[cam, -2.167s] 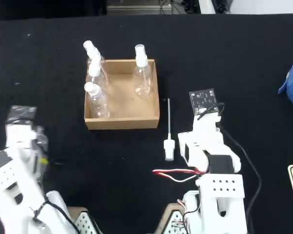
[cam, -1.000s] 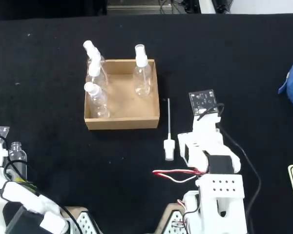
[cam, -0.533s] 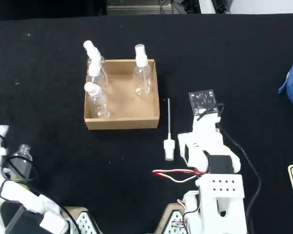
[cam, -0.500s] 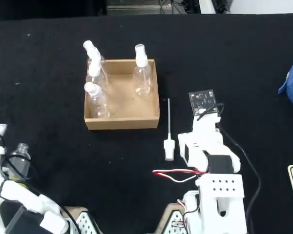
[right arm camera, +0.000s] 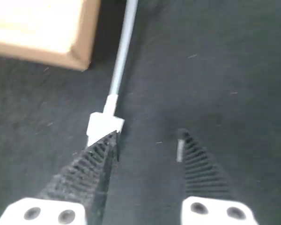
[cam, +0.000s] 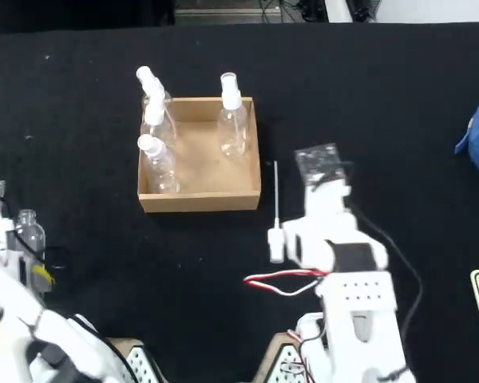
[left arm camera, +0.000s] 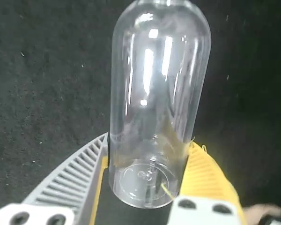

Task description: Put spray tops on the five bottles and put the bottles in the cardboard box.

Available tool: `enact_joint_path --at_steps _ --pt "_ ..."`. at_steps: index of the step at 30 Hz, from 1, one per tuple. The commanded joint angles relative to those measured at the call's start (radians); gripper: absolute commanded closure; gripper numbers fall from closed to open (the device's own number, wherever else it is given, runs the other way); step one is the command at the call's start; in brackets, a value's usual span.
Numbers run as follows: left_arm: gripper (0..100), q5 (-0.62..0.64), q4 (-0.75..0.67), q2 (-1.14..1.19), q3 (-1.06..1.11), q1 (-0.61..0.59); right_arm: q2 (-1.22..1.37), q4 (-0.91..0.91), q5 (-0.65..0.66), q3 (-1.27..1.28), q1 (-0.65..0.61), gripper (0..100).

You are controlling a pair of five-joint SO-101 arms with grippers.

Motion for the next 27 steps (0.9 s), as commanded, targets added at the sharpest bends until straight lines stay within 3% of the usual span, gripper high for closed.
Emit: enact_joint_path --at_steps 1,8,15,20,27 --pt "97 0.138 -0.071 -0.187 0.065 0.070 0.065 0.008 -0.080 -0.079 -0.087 74.0" --pt "97 0.302 -0.077 -0.336 0.120 0.171 0.099 -0.141 -0.187 0.045 -0.233 73.1" --pt "97 0.364 -0.089 -0.345 0.114 0.229 0.099 -0.305 -0.207 0.159 -0.235 73.1" --pt "97 0.423 -0.181 -0.342 0.053 0.265 0.101 -0.359 -0.206 0.180 -0.175 73.1" --pt "97 0.706 -0.381 -0.339 0.044 0.272 0.102 -0.365 -0.206 0.189 -0.167 78.6"
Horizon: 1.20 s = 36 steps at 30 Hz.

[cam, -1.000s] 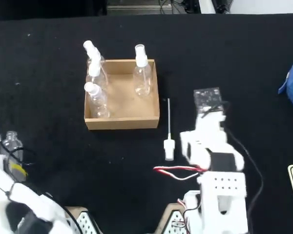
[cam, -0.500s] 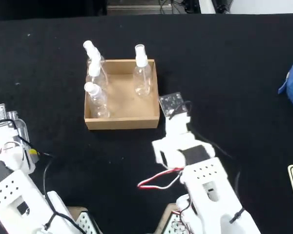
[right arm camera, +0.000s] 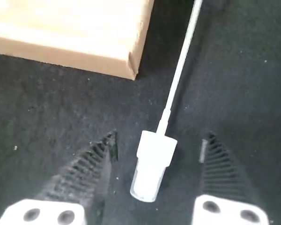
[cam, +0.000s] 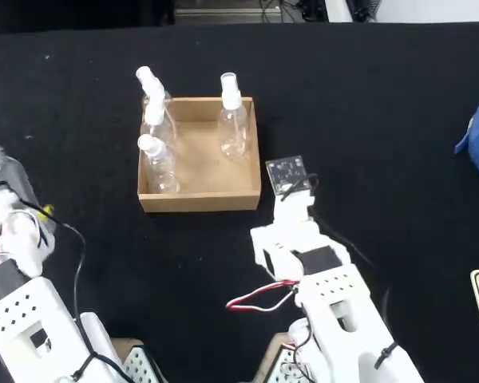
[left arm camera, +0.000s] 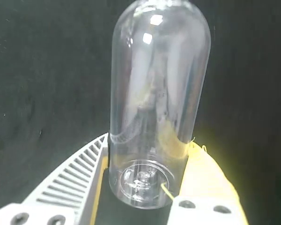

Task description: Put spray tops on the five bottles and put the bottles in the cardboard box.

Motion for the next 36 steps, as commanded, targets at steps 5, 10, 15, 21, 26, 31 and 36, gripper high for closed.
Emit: enact_joint_path --at_steps 5,10,15,21,26,31,36 --pt "97 0.233 -0.245 -0.021 -0.077 0.071 0.012 -0.032 -0.005 -0.004 0.021 78.6" --pt "97 0.293 -0.364 -0.021 -0.076 0.163 0.042 -0.029 0.002 -0.010 0.021 78.6" --pt "97 0.295 -0.453 -0.023 -0.038 0.202 0.197 -0.028 0.002 -0.085 0.026 78.6" --pt "97 0.292 -0.454 -0.023 0.024 0.205 0.378 -0.017 0.002 -0.179 0.026 79.0" --pt "97 0.292 -0.454 -0.023 0.085 0.199 0.479 0.051 0.003 -0.274 0.084 91.8" --pt "97 0.298 -0.454 -0.023 0.102 0.200 0.521 0.078 0.083 -0.328 0.261 97.5" --pt "97 0.298 -0.456 -0.023 0.125 0.200 0.490 0.264 0.361 -0.501 0.437 98.7"
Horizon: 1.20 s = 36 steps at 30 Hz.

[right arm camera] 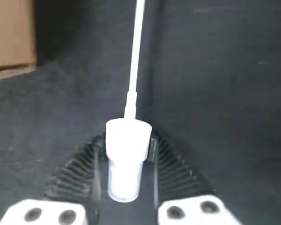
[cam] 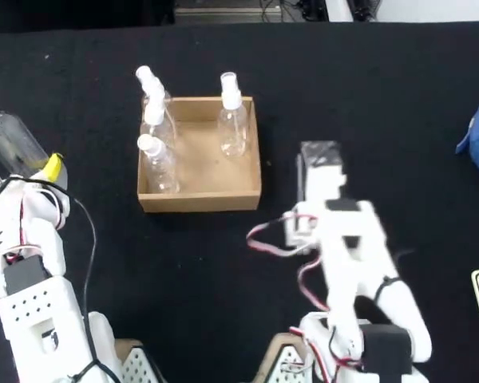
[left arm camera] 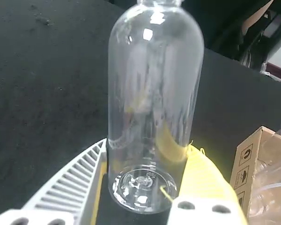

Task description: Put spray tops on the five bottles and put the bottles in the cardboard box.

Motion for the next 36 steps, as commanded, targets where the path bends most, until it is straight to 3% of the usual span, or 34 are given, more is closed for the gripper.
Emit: enact_joint_path --at_steps 1,3,5,9,13,16,19,21,23,25,32,36 --pt "97 0.006 -0.023 -0.023 -0.007 0.015 -0.031 0.152 0.270 -0.179 0.147 98.7" --pt "97 0.006 -0.023 -0.023 -0.002 0.019 -0.030 0.227 0.404 -0.263 0.250 98.6" --pt "97 0.006 -0.023 -0.023 -0.002 0.021 -0.016 0.249 0.417 -0.328 0.379 98.6" --pt "97 0.005 -0.023 -0.023 -0.002 0.021 0.061 0.170 0.094 -0.320 0.537 98.3" --pt "97 0.003 -0.023 -0.023 -0.002 0.021 0.159 0.055 -0.196 -0.265 0.479 97.8" --pt "97 0.000 -0.020 -0.023 -0.002 0.021 0.193 0.077 -0.328 -0.295 0.408 86.7" --pt "97 0.000 -0.020 -0.023 -0.001 0.021 0.194 0.181 -0.331 -0.360 0.345 71.5" --pt "97 0.000 -0.021 -0.023 -0.001 0.021 0.193 0.242 -0.288 -0.407 0.327 66.8" --pt "97 0.000 -0.021 -0.023 -0.001 0.021 0.199 0.293 -0.198 -0.470 0.319 67.2" --pt "97 0.000 -0.021 -0.023 -0.001 0.021 0.200 0.330 -0.012 -0.522 0.334 68.7" --pt "97 0.000 -0.021 -0.023 -0.001 0.021 0.202 0.342 0.951 -0.549 0.433 70.5" --pt "97 0.000 -0.021 -0.023 -0.001 0.021 0.202 0.342 1.293 -0.506 0.459 70.5"
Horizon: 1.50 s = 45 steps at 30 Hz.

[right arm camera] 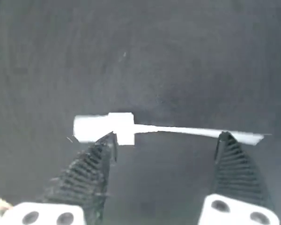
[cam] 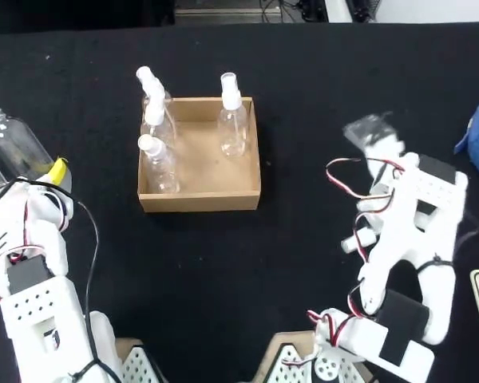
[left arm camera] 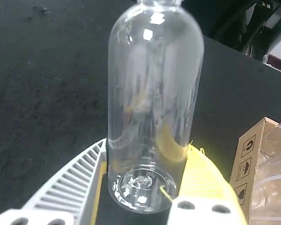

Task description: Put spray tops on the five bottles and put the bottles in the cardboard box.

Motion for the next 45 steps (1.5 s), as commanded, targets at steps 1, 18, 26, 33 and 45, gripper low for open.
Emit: enact_joint_path --at_steps 1,18,26,33,45 --pt "97 0.000 -0.021 -0.023 -0.015 0.013 -0.002 0.002 0.377 0.005 0.031 70.5" --pt "97 0.000 -0.023 -0.023 -0.015 0.013 -0.002 -0.173 0.994 0.277 0.057 94.8" --pt "97 0.000 -0.023 -0.023 -0.015 0.013 -0.065 -0.227 0.485 0.272 0.058 98.8" --pt "97 0.000 -0.023 -0.023 -0.015 0.013 -0.059 -0.226 -0.331 0.236 0.110 96.7" --pt "97 0.000 -0.023 -0.023 -0.007 0.013 0.016 -0.233 -0.413 0.220 0.109 84.4"
